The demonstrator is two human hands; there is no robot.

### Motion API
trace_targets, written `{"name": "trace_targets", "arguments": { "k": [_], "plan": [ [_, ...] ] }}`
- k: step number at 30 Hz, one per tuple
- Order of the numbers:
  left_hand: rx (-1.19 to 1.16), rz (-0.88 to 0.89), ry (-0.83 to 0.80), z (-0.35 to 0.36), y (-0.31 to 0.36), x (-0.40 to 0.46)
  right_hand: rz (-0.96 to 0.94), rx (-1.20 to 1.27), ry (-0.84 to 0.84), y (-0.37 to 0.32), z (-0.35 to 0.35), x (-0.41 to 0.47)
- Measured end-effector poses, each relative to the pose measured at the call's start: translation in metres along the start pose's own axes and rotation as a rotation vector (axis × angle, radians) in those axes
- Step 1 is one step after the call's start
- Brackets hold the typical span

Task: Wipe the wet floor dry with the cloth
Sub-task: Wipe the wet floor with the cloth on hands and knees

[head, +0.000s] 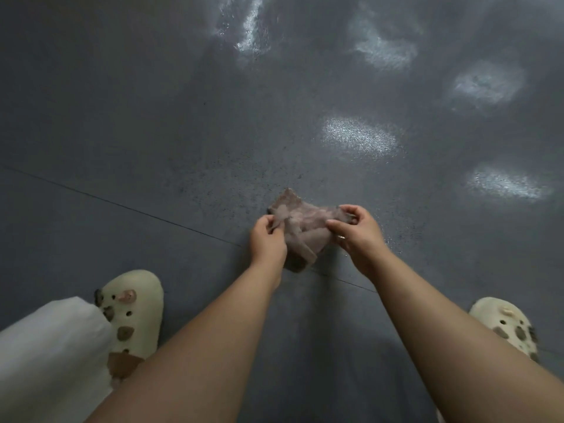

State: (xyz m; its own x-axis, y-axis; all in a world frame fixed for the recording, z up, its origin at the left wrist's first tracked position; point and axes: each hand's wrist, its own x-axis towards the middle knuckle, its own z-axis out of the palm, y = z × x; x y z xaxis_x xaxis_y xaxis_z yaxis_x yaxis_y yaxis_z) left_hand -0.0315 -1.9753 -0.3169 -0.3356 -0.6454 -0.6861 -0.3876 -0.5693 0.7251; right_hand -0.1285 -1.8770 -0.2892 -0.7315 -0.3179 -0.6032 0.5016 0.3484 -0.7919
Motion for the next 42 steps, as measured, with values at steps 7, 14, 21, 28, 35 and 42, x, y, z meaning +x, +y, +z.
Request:
{"name": "trace_targets", "arguments": {
  "k": [7,14,21,28,35,42],
  "plan": [
    [-0.304,0.144,0.035,-0.007,0.07,-0.005,-0.115,0.427,0.009,-0.044,-0.019,0.003],
    [0.285,-0.171,0.353,-0.044,0.001,-0.008,0.12,-0.409,0.102,0.041,-0.026,-0.009],
    [0.839,0.557,-0.104,-0.026,-0.012,-0.035,-0.049,-0.603,0.045,0.047,-0.025,-0.02],
    [0.881,0.471,-0.34,0.019,-0.007,-0.032,0.03,-0.483,-0.268,0.019,-0.019,-0.02],
    [0.605,0.291,-0.396,-0.011,0.01,-0.02,-0.284,-0.841,-0.465,-0.002,-0.013,-0.01],
    [0.612,0.234,-0.259,-0.034,0.028,-0.041,-0.187,-0.836,-0.278,-0.01,0.01,-0.037]
  ]
}}
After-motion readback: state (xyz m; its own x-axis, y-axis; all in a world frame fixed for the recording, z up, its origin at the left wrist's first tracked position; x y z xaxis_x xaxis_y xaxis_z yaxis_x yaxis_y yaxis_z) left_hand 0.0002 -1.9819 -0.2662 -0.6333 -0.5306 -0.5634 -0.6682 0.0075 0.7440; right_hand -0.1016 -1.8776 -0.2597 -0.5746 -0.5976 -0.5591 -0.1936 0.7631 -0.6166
